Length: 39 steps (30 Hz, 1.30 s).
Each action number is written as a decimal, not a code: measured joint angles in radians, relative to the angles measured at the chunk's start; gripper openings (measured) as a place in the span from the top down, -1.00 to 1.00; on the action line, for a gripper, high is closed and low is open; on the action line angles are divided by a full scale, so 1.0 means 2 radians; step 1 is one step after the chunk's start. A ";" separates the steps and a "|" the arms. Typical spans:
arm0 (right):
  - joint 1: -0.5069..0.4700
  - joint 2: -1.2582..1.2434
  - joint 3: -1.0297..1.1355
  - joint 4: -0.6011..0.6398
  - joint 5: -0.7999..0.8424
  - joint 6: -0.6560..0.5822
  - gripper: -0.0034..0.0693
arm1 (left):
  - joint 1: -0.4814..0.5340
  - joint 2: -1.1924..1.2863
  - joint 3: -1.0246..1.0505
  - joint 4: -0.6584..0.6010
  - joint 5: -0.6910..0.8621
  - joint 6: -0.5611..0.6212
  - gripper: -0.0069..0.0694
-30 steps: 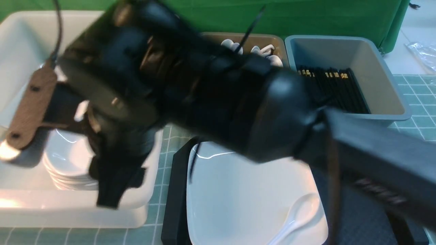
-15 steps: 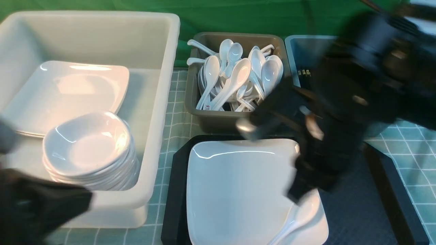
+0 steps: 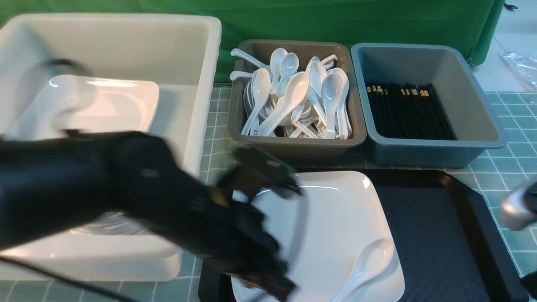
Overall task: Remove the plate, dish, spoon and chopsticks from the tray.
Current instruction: Use the left arm to grab a soup spoon from the plate
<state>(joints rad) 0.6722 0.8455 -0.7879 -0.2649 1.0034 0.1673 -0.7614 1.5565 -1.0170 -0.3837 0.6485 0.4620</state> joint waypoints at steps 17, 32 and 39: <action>0.000 -0.135 0.019 0.000 0.021 0.000 0.25 | -0.068 0.206 -0.171 0.145 0.027 -0.089 -0.35; 0.000 -0.135 0.024 0.000 0.021 0.002 0.25 | -0.068 0.206 -0.173 0.146 0.024 -0.108 0.72; 0.000 -0.135 0.024 0.000 0.011 0.002 0.25 | -0.052 0.110 -0.184 0.187 0.009 -0.131 0.72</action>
<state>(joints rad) 0.6722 0.5758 -0.7395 -0.2639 1.0252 0.1710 -0.8646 1.7765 -1.3856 -0.0093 0.6674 0.1992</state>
